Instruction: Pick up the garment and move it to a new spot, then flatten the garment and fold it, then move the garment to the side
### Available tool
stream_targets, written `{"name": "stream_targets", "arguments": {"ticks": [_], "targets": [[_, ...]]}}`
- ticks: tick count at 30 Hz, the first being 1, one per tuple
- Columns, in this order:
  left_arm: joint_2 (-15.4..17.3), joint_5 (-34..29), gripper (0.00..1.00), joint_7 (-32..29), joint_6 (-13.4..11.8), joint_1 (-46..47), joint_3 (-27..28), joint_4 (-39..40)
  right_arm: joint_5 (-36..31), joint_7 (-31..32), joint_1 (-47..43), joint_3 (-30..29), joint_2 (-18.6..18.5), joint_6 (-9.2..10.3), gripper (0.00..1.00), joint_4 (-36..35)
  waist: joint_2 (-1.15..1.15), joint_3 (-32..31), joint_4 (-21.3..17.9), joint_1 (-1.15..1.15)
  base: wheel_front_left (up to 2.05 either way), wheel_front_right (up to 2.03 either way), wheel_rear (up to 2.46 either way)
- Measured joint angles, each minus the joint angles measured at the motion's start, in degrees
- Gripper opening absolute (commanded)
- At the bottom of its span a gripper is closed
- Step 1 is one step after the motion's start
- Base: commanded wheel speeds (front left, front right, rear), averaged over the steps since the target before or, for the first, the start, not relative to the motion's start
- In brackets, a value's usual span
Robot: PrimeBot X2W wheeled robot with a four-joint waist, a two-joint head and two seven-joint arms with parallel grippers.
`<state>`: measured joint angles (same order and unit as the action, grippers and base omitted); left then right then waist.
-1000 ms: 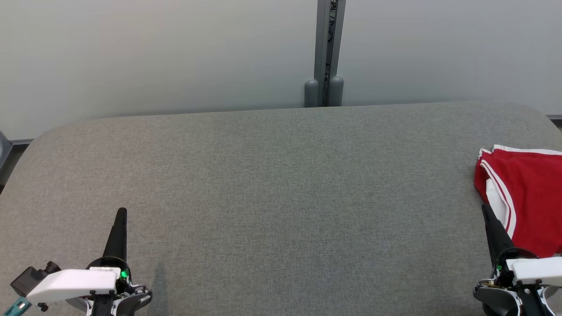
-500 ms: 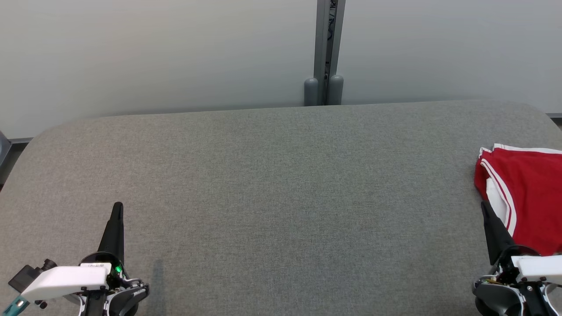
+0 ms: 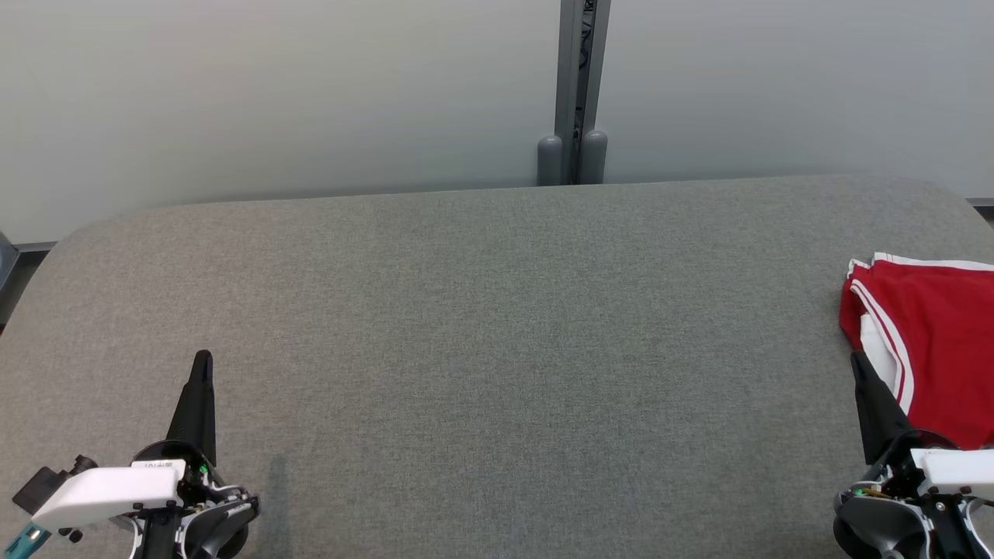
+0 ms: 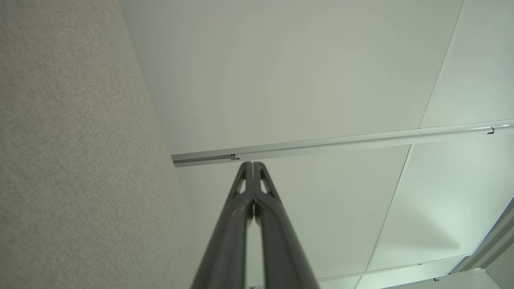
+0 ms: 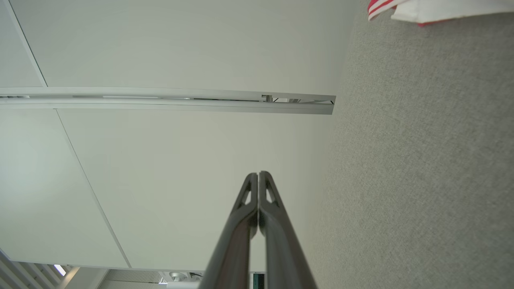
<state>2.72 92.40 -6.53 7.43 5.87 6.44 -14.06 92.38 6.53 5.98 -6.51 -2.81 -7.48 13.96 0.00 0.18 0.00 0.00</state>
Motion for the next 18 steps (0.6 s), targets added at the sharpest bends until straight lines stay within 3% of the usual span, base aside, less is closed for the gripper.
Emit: {"name": "stream_targets", "arguments": {"ticks": [18], "targets": [[0.0, 0.0, 0.00, 0.0, 0.0, 0.0, 0.0, 0.0, 0.0, 0.0, 0.0, 0.0, 0.0, 0.00, 0.00, 0.0, 0.00, 0.0, 0.0, 0.00, 0.00, 0.00, 0.00]]}}
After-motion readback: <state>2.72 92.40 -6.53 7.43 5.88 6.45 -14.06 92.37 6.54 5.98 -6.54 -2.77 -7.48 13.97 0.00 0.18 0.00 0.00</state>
